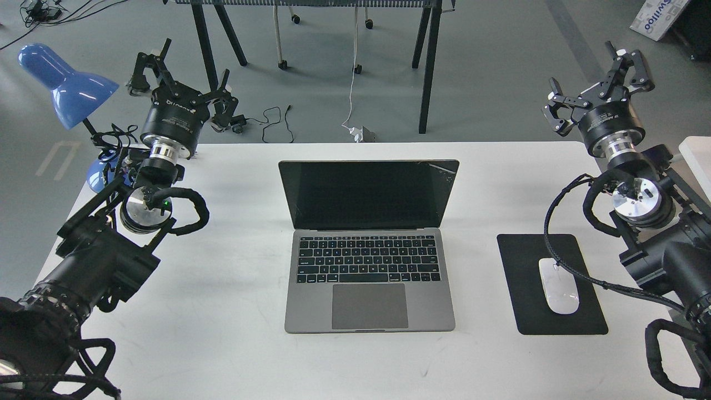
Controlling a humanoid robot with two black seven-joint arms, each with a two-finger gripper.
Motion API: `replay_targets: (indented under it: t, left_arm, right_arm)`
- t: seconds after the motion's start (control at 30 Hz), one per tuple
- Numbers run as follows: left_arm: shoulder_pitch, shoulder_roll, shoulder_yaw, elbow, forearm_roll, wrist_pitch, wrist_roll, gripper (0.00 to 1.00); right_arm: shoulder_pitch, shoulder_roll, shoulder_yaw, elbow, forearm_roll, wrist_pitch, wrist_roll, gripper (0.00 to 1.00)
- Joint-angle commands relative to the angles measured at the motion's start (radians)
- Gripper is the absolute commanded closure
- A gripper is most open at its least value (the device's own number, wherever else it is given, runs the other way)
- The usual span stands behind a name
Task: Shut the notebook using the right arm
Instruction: 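Raise the right gripper up off the mouse pad area, then move the right gripper over the laptop screen's top edge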
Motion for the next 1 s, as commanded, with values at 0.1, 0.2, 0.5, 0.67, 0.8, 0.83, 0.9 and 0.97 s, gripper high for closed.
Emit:
replay_targets:
  t: [0.1, 0.2, 0.5, 0.67, 0.8, 0.83, 0.9, 0.97]
  left_arm:
    - [0.000, 0.001, 0.012, -0.001, 0.006, -0.002, 0.000, 0.00]
    - [0.002, 0.001, 0.005, -0.001, 0.003, -0.008, 0.000, 0.00]
    - [0.002, 0.001, 0.002, -0.001, 0.000, -0.011, 0.000, 0.00]
    - [0.002, 0.001, 0.000, -0.001, 0.000, -0.009, 0.000, 0.00]
    - [0.002, 0.001, 0.000, -0.001, 0.000, -0.009, 0.000, 0.00]
    - [0.002, 0.001, 0.000, -0.001, 0.000, -0.009, 0.000, 0.00]
    - [0.002, 0.001, 0.000, -0.001, -0.002, -0.011, 0.000, 0.00]
    - [0.002, 0.001, 0.000, -0.001, 0.000, -0.011, 0.000, 0.00]
  right_arm:
    - [-0.001, 0.001, -0.003, 0.010, 0.000, 0.008, 0.000, 0.00]
    - [-0.001, 0.002, -0.005, 0.010, 0.000, 0.008, 0.002, 0.00]
    - [0.005, 0.054, -0.052, 0.015, -0.002, 0.007, 0.000, 0.00]
    - [0.029, 0.108, -0.124, 0.012, -0.002, 0.002, 0.006, 0.00]
    - [0.039, 0.142, -0.134, 0.013, -0.002, 0.001, 0.005, 0.00]
    - [0.039, 0.152, -0.135, 0.015, -0.003, 0.001, 0.005, 0.00]
    - [0.039, 0.169, -0.138, 0.015, -0.006, 0.001, 0.005, 0.00]
    - [0.042, 0.175, -0.158, 0.016, -0.006, 0.001, 0.005, 0.00]
